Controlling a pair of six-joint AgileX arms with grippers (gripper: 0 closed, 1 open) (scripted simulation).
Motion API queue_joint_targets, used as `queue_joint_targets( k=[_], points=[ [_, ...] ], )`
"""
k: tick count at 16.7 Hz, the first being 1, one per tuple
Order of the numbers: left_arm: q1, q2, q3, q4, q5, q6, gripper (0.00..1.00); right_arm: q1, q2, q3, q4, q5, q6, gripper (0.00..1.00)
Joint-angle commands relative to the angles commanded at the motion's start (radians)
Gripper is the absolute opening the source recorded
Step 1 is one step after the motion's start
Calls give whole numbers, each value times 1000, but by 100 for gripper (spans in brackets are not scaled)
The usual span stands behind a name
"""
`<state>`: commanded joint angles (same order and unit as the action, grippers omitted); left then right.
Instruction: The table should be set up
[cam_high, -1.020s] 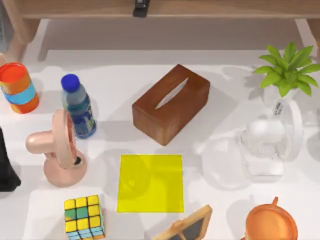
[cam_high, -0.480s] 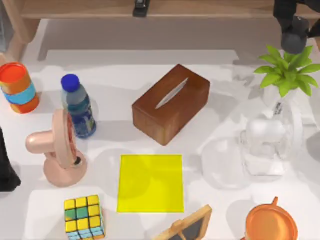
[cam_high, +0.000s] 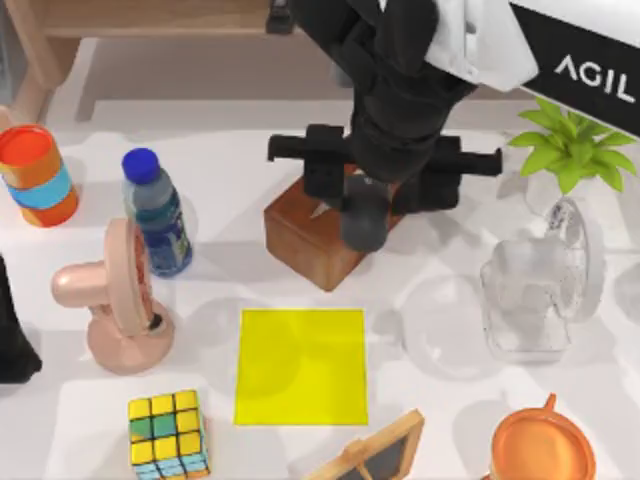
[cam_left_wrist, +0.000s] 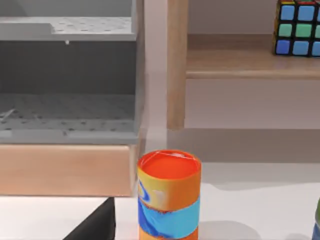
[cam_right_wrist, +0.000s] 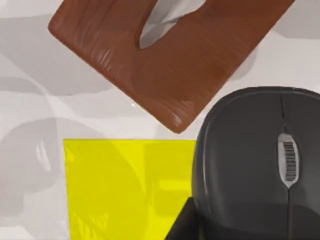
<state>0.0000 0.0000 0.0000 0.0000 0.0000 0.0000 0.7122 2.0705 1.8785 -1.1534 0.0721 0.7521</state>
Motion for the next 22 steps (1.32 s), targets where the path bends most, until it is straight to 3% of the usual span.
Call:
queue_joint_targets(
  k=[7, 22],
  points=[
    [0, 0, 0, 0, 0, 0, 100, 194, 144, -101, 101, 10, 145, 0],
    [0, 0, 0, 0, 0, 0, 100, 195, 144, -101, 115, 14, 157, 0]
  ],
)
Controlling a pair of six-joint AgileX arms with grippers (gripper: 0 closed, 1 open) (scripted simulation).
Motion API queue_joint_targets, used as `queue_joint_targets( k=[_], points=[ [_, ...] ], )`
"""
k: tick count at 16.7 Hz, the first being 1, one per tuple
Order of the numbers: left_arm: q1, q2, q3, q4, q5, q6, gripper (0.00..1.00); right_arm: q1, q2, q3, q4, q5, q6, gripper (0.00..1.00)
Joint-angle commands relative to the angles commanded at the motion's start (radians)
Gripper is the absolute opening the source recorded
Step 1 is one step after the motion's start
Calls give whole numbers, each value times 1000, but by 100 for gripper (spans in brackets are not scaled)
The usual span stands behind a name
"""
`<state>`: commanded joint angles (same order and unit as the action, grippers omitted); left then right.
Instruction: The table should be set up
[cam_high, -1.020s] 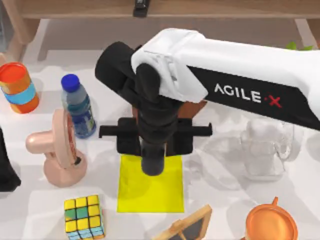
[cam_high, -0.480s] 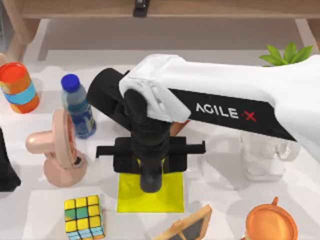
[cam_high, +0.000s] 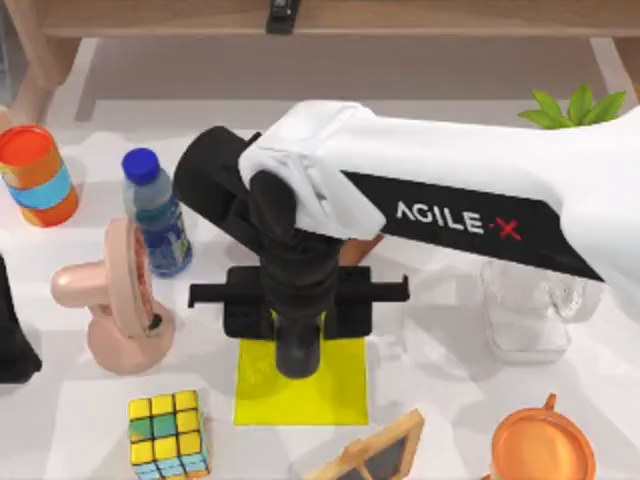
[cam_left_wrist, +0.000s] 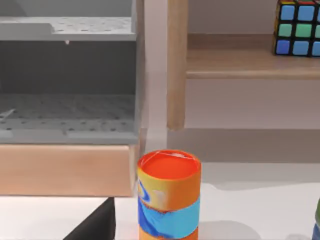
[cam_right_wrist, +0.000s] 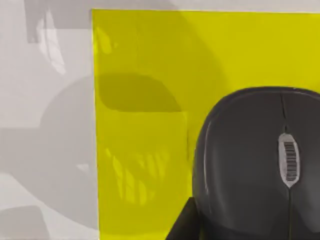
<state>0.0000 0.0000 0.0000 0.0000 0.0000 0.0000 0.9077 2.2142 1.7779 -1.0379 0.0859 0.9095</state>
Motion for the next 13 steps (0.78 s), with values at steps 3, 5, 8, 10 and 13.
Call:
queue_joint_targets(
  k=[3, 5, 8, 10, 13],
  points=[
    [0, 0, 0, 0, 0, 0, 100, -1, -13, 9, 5, 1, 0, 0],
    [0, 0, 0, 0, 0, 0, 100, -1, -21, 15, 10, 1, -1, 0],
    [0, 0, 0, 0, 0, 0, 100, 0, -31, 23, 16, 1, -1, 0],
    [0, 0, 0, 0, 0, 0, 100, 1, -35, 26, 20, 2, -2, 0],
    [0, 0, 0, 0, 0, 0, 100, 2, -37, 27, 26, 3, -2, 0]
  ],
)
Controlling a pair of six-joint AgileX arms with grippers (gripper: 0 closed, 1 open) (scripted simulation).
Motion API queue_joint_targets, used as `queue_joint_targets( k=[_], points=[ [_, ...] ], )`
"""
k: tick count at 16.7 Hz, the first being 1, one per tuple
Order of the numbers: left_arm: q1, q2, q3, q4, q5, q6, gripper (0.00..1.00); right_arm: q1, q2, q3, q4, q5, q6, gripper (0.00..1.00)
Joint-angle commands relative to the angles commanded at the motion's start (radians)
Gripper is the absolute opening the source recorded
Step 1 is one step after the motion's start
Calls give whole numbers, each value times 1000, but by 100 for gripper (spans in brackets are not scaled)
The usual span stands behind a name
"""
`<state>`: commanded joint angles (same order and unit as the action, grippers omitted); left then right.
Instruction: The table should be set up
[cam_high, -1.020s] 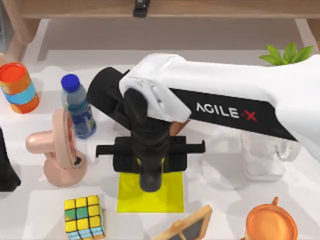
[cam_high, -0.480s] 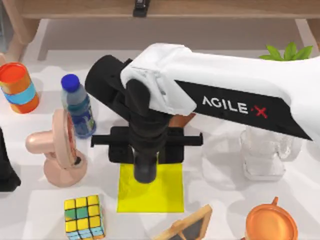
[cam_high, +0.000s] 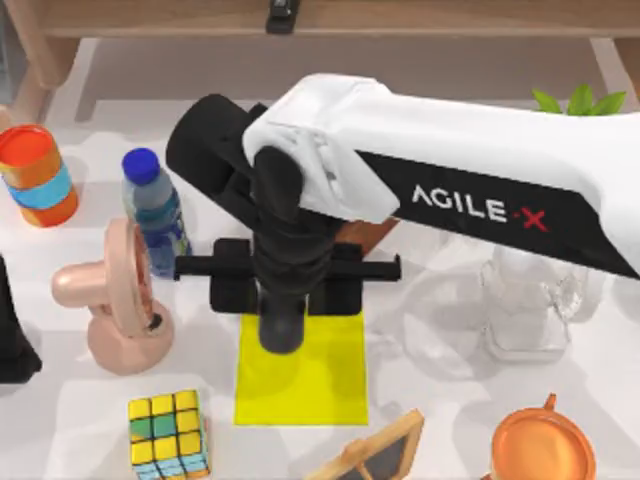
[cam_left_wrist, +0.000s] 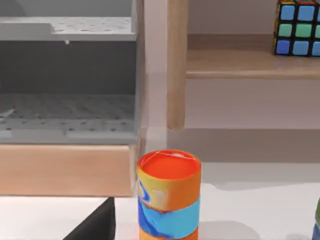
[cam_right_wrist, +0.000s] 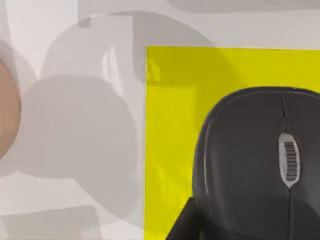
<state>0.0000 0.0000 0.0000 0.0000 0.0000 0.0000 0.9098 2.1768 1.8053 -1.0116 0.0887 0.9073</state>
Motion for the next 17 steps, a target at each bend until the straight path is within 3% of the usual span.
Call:
queue_joint_targets(
  k=[15, 17],
  points=[
    [0, 0, 0, 0, 0, 0, 100, 5, 70, -58, 2, -4, 0, 0],
    [0, 0, 0, 0, 0, 0, 100, 5, 70, -58, 2, -4, 0, 15]
  ],
)
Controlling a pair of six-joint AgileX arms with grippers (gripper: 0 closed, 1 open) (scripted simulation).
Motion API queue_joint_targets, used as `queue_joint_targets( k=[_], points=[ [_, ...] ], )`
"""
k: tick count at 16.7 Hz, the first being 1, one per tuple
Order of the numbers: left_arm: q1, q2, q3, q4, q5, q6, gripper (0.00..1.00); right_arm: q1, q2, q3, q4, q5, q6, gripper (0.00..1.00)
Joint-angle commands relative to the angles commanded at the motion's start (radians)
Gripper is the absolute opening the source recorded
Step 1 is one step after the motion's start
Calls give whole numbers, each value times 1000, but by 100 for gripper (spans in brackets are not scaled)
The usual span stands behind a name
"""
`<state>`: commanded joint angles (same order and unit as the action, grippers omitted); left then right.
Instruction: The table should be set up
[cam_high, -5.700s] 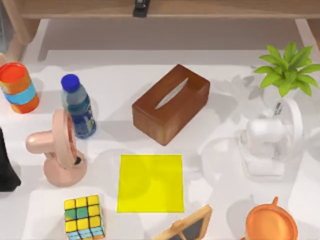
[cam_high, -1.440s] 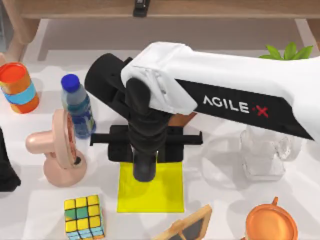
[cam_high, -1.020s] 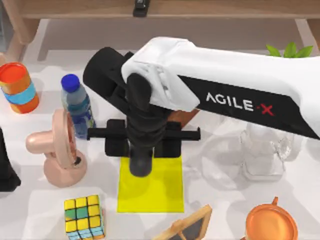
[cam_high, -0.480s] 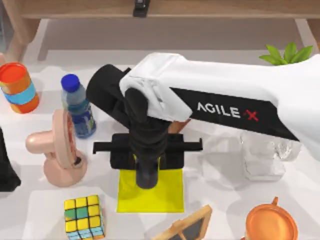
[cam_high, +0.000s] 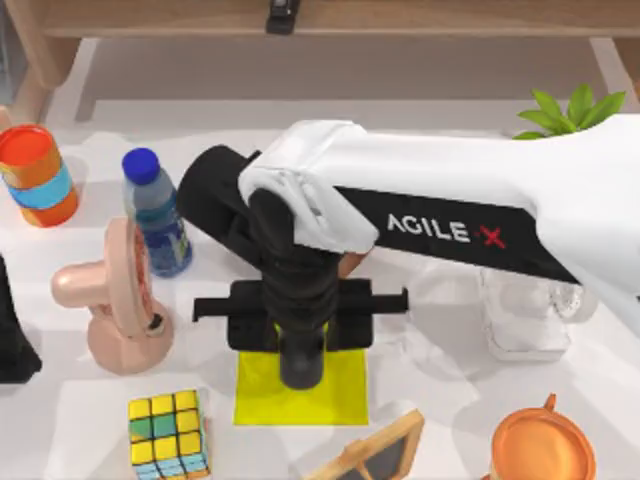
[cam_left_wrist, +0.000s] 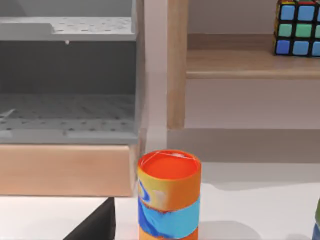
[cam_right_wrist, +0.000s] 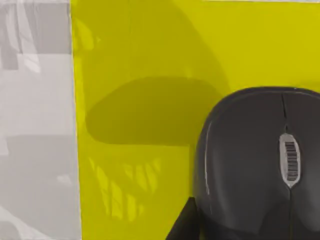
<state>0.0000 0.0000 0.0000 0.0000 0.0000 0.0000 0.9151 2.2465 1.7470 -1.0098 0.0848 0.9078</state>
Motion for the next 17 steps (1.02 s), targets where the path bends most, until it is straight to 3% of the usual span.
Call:
queue_joint_targets(
  k=[11, 17],
  points=[
    [0, 0, 0, 0, 0, 0, 100, 0, 0, 0, 0, 0, 0, 98],
    [0, 0, 0, 0, 0, 0, 100, 0, 0, 0, 0, 0, 0, 100]
  ],
)
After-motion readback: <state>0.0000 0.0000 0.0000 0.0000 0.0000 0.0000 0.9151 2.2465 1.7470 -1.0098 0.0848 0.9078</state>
